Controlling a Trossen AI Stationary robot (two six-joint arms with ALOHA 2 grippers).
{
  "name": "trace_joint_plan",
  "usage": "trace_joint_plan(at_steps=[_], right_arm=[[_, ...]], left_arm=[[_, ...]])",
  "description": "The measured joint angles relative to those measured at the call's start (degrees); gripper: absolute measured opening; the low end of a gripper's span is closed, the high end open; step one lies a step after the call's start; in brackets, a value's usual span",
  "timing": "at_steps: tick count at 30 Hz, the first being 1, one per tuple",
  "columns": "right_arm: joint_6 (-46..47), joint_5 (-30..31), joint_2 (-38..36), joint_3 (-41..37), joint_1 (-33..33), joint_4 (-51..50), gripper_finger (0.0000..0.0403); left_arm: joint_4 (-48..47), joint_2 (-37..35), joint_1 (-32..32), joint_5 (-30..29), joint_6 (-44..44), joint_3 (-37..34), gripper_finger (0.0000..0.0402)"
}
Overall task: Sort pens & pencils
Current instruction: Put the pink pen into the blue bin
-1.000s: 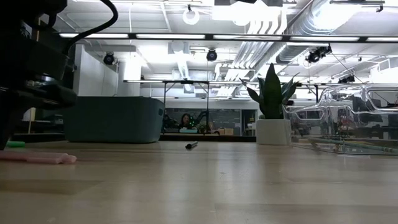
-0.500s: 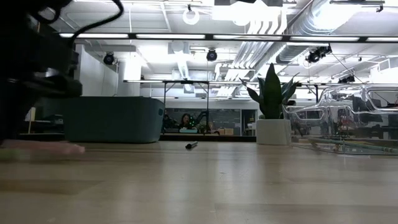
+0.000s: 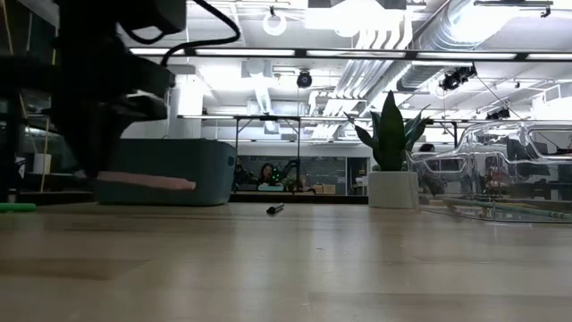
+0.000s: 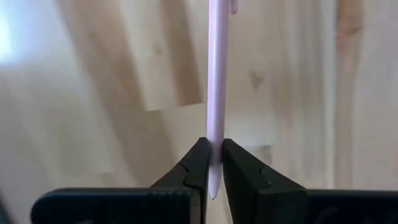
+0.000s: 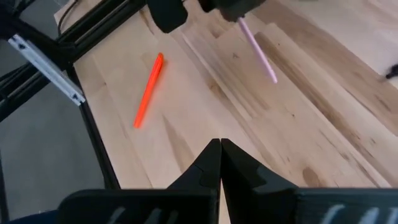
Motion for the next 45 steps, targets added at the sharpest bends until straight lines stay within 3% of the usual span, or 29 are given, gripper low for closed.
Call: trace_joint_plan(at_steps=[13, 23, 34, 45], right_arm=[[3.85, 5.09, -1.09, 0.07, 2.00, -4.02, 0.0000], [6.40, 6.20, -1.47, 0.07, 2.66, -4.72, 0.0000], [8.29, 6.51, -1.47, 0.05, 2.75, -5.01, 0.0000], [10.48, 7.38, -1.47, 0.03, 2.81, -5.21, 0.0000]], left_arm=[[-7.34, -9.20, 11.44, -4.55, 8.33, 4.85, 0.0029], [-12.08, -16.27, 27.20, -5.76, 16.58, 7.39, 0.0029], [-12.87, -16.33, 44.18, -6.59, 27.85, 13.95, 0.0029], [-11.98, -14.89, 57.26, -3.29, 36.71, 14.46, 0.0029]])
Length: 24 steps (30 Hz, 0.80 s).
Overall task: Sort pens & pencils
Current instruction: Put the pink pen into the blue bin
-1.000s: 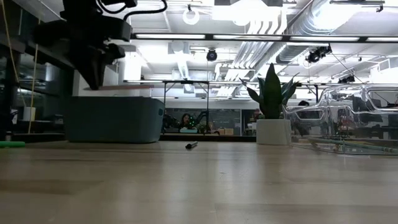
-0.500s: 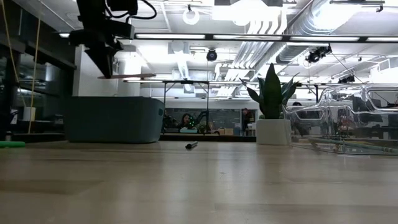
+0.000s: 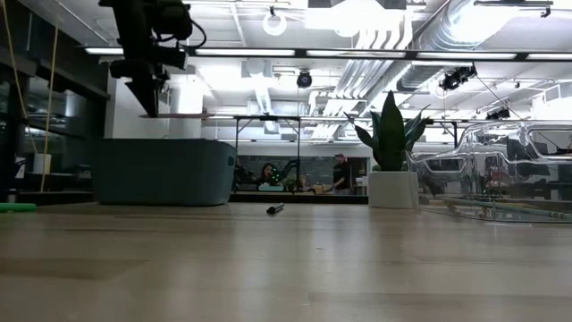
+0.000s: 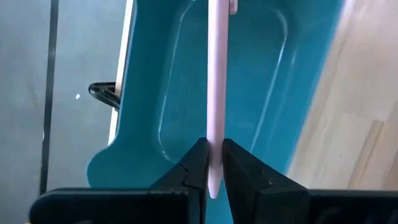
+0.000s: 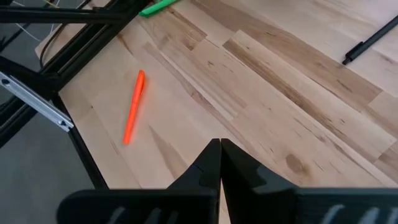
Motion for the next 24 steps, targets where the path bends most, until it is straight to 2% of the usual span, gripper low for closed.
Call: trace_joint_plan(at_steps=[9, 12, 24], right_arm=[[1.37, 0.04, 0.00, -0.02, 0.08, 0.02, 0.0000], [1.95, 0.04, 0.00, -0.02, 0.27, 0.01, 0.0000], [2.40, 0.04, 0.00, -0.04, 0.63, -0.39, 0.0000]], left_arm=[[4.16, 4.36, 0.74, -0.24, 1.13, 0.01, 0.0030], [5.28, 5.65, 0.79, 1.53, 0.99, 0.01, 0.0030], [4.64, 7.48, 1.60, 0.04, 2.10, 0.01, 0.0034]])
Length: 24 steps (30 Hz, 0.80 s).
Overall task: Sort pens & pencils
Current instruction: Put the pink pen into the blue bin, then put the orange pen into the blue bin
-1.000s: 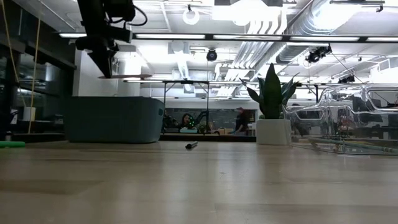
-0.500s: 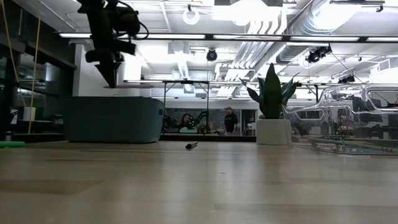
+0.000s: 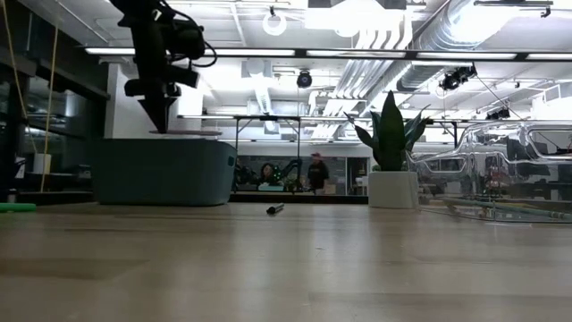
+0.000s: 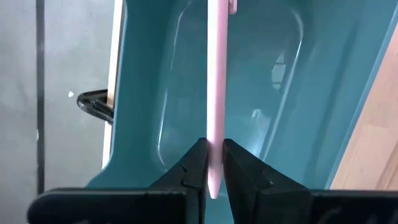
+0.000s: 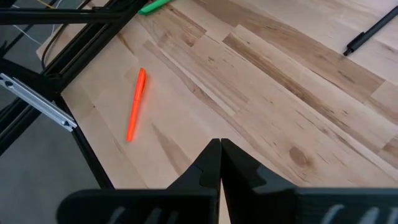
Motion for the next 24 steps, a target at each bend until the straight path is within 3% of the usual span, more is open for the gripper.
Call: trace_joint_plan(at_steps=[12, 18, 24], right_arm=[[-0.07, 0.00, 0.00, 0.00, 0.00, -0.09, 0.0000], [-0.14, 0.00, 0.00, 0.00, 0.04, -1.07, 0.0000], [-0.33, 0.29, 0.00, 0.00, 0.04, -1.75, 0.0000]], left_arm=[[-3.25, -0.22, 3.27, 4.52, 2.33, 0.00, 0.0136], [-6.38, -3.20, 0.98, 15.28, 5.18, -0.02, 0.0122], [-12.53, -10.27, -8.86, 20.54, 5.78, -0.04, 0.0097]])
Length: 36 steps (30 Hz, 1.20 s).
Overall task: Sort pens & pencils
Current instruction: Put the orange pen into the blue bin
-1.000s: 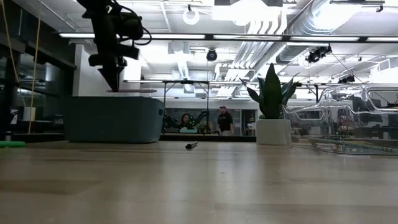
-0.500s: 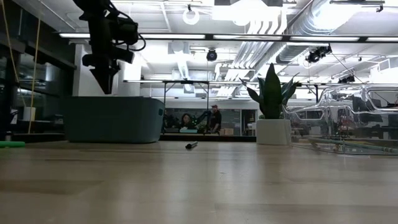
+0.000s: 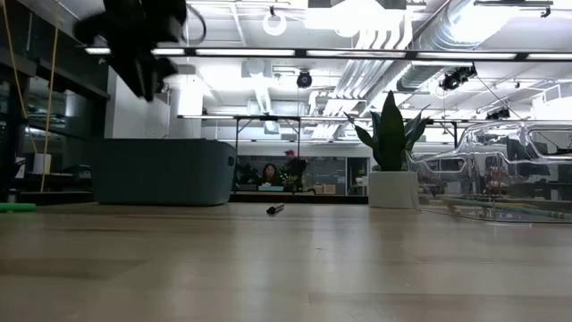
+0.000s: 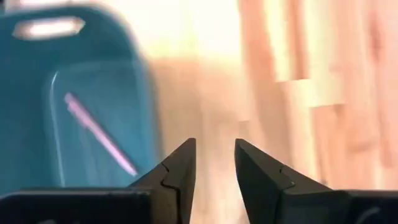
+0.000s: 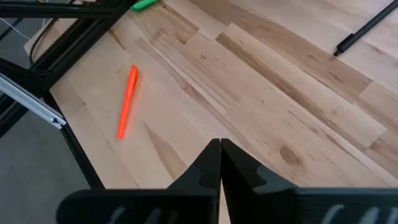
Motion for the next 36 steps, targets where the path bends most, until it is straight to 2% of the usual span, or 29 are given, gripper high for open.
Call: trace_joint_plan(at_steps=[7, 13, 18, 25, 31, 36], right_arm=[[-2.15, 0.30, -0.02, 0.00, 0.14, 0.92, 0.0000], [-3.47, -0.01, -0.22, 0.00, 0.28, 1.79, 0.0000], [-4.45, -0.23, -0.24, 0.02, 1.02, 2.84, 0.0000], [-4.45, -0.36, -0.24, 0.04, 2.76, 5.35, 0.0000], [-4.68, -0.36, -0.24, 0.08, 3.60, 6.82, 0.0000], [-4.87, -0.33, -0.25, 0.09, 3.63, 8.58, 0.0000]], left_arm=[[-0.86, -9.33, -16.53, -0.56, -11.65, 0.00, 0.0094], [-1.04, -12.68, -31.40, -6.03, -24.47, 0.00, 0.0104], [0.04, -12.23, -45.61, -11.26, -33.22, -0.18, 0.0106], [8.63, -11.69, -63.60, -17.57, -45.89, -5.11, 0.0106], [12.42, -9.97, -73.13, -20.67, -53.86, -8.51, 0.0106], [14.00, -6.38, -79.23, -21.80, -56.20, -9.44, 0.0106]])
